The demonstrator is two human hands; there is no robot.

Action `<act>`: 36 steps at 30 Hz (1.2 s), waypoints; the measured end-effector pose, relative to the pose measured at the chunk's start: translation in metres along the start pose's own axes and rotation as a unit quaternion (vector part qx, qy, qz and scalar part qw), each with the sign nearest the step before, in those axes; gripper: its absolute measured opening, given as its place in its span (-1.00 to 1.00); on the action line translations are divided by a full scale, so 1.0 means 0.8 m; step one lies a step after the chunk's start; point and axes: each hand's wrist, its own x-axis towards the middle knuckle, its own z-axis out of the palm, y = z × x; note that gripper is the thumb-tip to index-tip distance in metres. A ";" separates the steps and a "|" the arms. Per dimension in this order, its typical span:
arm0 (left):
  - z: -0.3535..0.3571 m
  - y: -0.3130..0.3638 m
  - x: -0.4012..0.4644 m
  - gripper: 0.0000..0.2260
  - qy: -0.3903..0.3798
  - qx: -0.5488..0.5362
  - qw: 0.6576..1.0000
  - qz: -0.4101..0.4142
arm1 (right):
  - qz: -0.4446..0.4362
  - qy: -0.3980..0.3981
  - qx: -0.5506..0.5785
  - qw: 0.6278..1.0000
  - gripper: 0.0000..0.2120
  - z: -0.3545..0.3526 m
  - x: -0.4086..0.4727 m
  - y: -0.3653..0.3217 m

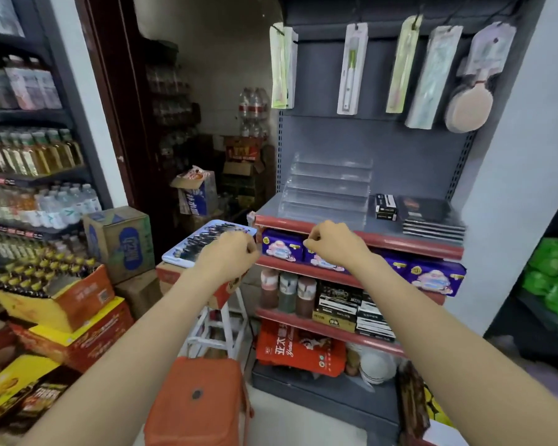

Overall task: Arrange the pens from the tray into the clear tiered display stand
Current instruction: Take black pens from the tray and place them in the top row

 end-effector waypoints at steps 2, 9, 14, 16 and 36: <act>0.016 -0.011 0.047 -0.76 0.003 0.014 1.000 -0.003 | 0.000 -0.009 0.013 1.000 -0.76 0.018 0.047 0.011; 0.064 -0.067 0.238 -0.75 -0.009 0.008 0.999 -0.041 | -0.013 -0.045 0.017 0.999 -0.75 0.072 0.249 0.049; 0.084 -0.119 0.339 -0.81 -0.045 0.003 0.995 -0.087 | -0.048 -0.062 0.027 0.997 -0.73 0.096 0.376 0.037; 0.086 -0.137 0.366 -0.83 -0.051 -0.010 0.993 -0.106 | -0.065 -0.074 0.034 0.995 -0.74 0.109 0.415 0.028; 0.156 -0.441 0.601 -0.77 -0.143 -0.068 0.970 -0.183 | -0.012 -0.186 0.034 0.982 -0.67 0.357 0.722 -0.096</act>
